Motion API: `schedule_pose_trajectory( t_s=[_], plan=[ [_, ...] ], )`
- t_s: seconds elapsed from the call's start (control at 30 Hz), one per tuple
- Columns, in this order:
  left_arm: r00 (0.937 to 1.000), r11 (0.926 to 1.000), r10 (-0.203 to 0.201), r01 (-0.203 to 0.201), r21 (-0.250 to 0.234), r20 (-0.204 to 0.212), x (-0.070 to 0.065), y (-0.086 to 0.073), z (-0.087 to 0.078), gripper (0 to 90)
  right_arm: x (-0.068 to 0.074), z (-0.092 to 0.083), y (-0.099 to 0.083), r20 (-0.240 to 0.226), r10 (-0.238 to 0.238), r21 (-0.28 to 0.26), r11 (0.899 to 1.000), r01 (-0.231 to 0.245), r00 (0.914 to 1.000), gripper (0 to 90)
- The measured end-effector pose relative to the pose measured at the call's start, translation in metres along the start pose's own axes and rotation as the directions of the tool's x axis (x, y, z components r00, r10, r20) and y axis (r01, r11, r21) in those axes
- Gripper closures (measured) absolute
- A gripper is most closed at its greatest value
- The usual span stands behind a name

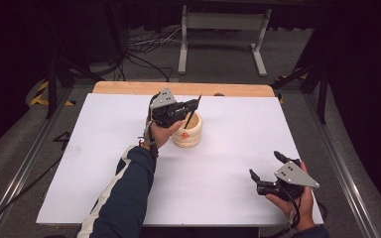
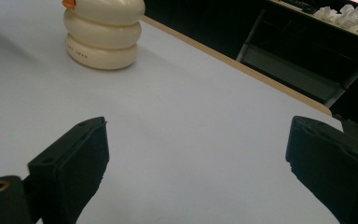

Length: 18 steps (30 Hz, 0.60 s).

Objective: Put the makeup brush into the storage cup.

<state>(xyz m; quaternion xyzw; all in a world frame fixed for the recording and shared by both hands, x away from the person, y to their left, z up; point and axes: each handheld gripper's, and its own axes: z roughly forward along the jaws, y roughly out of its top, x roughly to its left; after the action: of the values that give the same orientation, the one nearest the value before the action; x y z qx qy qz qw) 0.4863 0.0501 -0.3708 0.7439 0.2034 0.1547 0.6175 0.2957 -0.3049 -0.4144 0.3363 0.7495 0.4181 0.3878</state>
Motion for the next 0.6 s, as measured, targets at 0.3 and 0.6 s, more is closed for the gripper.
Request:
schedule_pose_trajectory(
  t_s=[0.3,0.6],
  plan=[
    [1.0,0.9998,-0.005,0.005,0.02,0.002,-0.003,-0.012,-0.004,83.3,0.001,0.0,0.0,-0.003,-0.005,0.003,1.0,0.005,1.0,6.7],
    [0.9999,0.9997,-0.01,0.01,0.022,-0.005,-0.002,-0.014,-0.009,83.3,0.0,0.001,0.0,0.0,-0.002,0.003,1.0,0.002,1.0,6.7]
  ],
)
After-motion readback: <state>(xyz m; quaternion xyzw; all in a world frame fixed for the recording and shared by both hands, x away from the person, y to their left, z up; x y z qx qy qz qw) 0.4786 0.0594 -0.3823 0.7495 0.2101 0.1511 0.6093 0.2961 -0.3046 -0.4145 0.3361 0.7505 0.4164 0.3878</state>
